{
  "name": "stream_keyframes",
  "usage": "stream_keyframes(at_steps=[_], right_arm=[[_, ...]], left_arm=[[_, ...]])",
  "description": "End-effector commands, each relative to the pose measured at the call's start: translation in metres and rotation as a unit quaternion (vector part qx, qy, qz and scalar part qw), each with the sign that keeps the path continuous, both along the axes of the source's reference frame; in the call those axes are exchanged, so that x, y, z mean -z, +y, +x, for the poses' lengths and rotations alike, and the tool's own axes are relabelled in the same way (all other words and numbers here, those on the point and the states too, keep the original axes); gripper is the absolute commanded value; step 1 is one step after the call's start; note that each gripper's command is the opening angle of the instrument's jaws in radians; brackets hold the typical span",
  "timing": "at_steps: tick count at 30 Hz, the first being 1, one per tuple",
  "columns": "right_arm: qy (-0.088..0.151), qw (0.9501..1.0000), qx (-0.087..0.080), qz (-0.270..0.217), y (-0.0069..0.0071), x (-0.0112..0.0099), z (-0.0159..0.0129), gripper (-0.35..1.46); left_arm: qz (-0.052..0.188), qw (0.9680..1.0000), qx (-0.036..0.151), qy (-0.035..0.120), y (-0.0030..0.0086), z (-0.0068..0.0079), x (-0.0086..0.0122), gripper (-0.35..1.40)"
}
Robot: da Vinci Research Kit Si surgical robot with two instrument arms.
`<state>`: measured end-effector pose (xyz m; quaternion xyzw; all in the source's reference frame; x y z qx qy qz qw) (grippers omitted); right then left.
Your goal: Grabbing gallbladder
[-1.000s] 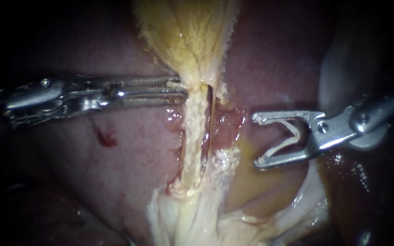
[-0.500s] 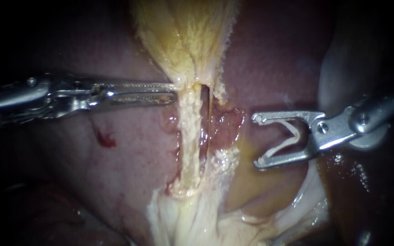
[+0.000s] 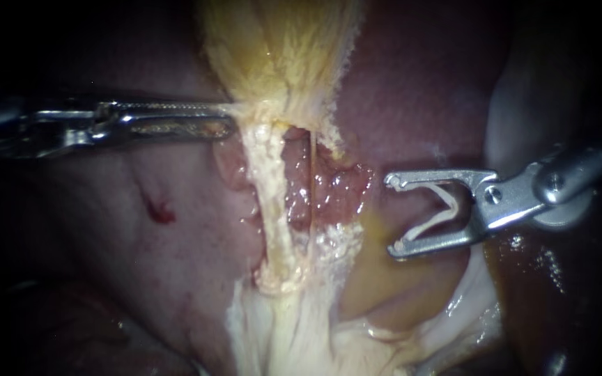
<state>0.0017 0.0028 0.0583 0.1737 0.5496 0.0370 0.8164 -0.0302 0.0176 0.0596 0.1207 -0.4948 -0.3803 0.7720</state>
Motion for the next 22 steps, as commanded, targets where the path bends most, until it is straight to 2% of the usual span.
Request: stream_keyframes(at_steps=[1, 7, 22], right_arm=[[0.000, 1.0000, 0.000, 0.000, 0.0000, 0.0000, 0.0000, 0.50], [0.000, 1.0000, 0.000, 0.000, 0.0000, 0.0000, 0.0000, 0.50], [0.000, 1.0000, 0.000, 0.000, 0.0000, 0.0000, 0.0000, 0.50]], left_arm=[[0.000, 1.0000, 0.002, -0.001, 0.0002, 0.0002, 0.0003, -0.35], [-0.001, 1.0000, 0.006, 0.002, 0.0002, 0.0011, 0.0008, -0.35], [-0.002, 0.9999, 0.015, 0.008, 0.0000, 0.0010, 0.0009, -0.35]])
